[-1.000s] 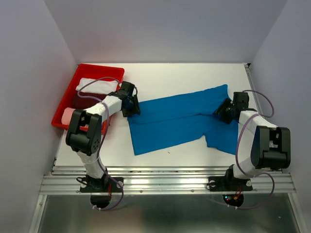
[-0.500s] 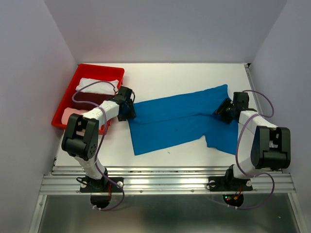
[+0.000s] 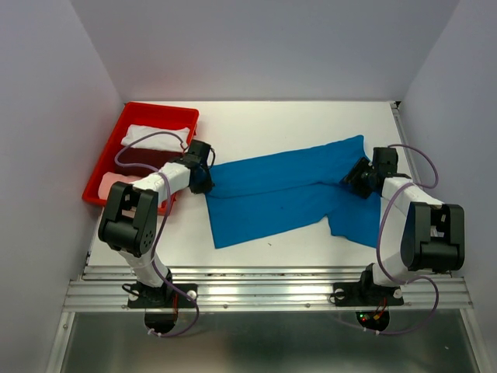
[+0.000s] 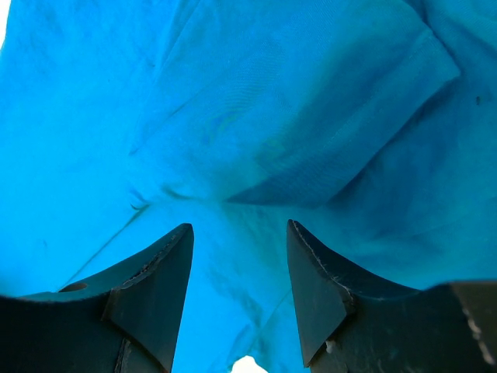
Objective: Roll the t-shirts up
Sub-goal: Fold the T-shirt at the center of the board.
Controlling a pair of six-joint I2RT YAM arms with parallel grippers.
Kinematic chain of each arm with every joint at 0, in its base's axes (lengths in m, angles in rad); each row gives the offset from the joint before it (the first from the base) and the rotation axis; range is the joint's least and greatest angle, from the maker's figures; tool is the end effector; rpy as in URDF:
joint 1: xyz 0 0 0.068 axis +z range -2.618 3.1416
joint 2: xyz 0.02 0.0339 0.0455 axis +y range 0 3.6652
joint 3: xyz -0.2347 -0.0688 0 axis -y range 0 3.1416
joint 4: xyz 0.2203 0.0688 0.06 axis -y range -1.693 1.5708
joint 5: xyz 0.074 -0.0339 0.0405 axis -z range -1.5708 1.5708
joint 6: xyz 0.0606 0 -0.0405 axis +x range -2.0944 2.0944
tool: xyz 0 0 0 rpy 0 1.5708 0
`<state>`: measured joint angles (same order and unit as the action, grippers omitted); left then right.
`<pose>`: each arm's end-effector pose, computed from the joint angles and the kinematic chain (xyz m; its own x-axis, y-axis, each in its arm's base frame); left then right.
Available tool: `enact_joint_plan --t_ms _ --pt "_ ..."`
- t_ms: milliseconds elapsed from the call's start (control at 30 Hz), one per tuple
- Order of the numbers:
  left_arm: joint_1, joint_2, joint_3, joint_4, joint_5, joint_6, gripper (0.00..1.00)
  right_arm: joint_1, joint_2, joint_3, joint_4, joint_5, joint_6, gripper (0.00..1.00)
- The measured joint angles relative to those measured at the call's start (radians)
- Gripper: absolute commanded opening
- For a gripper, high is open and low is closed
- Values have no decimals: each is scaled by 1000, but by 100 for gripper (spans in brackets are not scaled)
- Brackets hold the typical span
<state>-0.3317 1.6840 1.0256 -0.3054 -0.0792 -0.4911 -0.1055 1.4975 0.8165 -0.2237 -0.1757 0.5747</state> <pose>0.3175 -0.1043 0.1490 -0.8178 -0.2156 -0.5336 -0.1176 0.9702 -0.2117 0.2938 -0.0205 0.1504 -0.6583 0.6079 -0.4439 0.4219 0.7864 0.4512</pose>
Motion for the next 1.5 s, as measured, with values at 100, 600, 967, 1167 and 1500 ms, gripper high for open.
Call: enact_joint_plan --t_ms 100,600,967,1167,1500 --pt "0 0 6 -4 5 1 0 0 0 0 0 0 0 57" --pt "30 -24 74 -111 163 -23 0 0 -1 0 -1 0 -2 57" --pt "77 -27 84 -184 229 -54 70 0 -2 0 -1 8 -3 57" --pt "79 -59 119 -178 194 -66 56 0 -6 0 -8 15 -7 55" --pt "-13 37 252 -113 180 -37 52 0 -46 0 -39 90 -47 52"
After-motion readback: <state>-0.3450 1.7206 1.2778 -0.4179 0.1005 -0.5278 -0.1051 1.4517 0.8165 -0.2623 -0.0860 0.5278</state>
